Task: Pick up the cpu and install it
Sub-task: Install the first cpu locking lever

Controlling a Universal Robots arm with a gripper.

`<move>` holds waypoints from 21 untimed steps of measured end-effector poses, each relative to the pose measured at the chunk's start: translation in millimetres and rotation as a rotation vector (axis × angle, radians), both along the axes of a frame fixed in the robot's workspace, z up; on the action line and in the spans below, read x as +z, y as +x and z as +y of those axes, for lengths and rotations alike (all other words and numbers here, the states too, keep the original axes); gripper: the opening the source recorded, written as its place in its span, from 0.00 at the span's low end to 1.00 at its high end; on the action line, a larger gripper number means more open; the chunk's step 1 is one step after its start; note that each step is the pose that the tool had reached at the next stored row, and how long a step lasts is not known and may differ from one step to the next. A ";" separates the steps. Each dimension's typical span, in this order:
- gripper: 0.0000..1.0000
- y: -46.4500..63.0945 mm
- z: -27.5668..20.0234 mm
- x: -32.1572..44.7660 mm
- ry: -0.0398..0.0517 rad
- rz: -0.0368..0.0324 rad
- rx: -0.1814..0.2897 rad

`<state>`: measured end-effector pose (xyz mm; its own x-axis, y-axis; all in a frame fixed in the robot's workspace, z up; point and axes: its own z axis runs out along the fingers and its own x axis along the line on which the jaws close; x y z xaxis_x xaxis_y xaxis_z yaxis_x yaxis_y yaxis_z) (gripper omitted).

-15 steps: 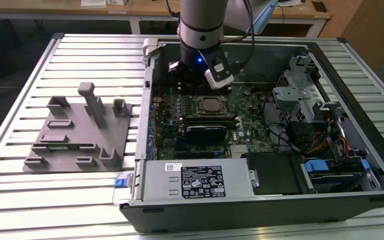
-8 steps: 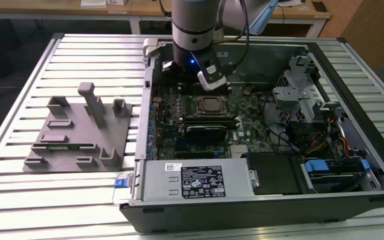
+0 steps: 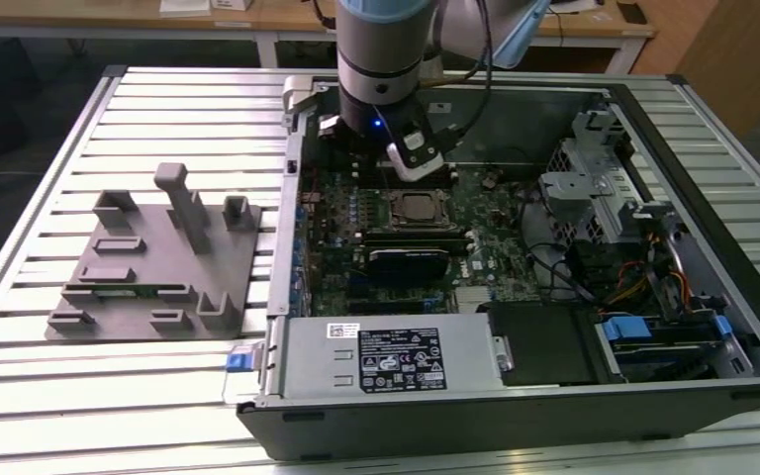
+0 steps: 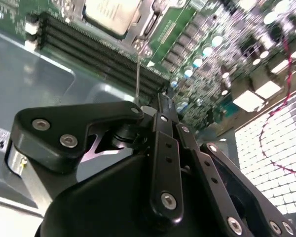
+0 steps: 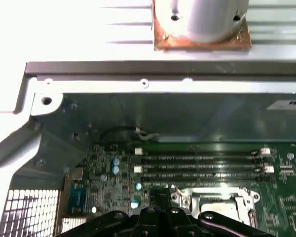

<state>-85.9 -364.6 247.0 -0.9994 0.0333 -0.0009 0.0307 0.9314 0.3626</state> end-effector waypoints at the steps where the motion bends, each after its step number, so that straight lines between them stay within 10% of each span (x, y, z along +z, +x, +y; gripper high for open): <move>1: 0.11 0.0 0.0 0.0 0.0096 0.0000 0.000; 21: 0.11 24.5 1.7 -5.2 0.0181 0.0006 0.000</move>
<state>-61.4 -362.9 241.8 -0.9994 0.0333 0.0004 0.0310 0.9247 0.3794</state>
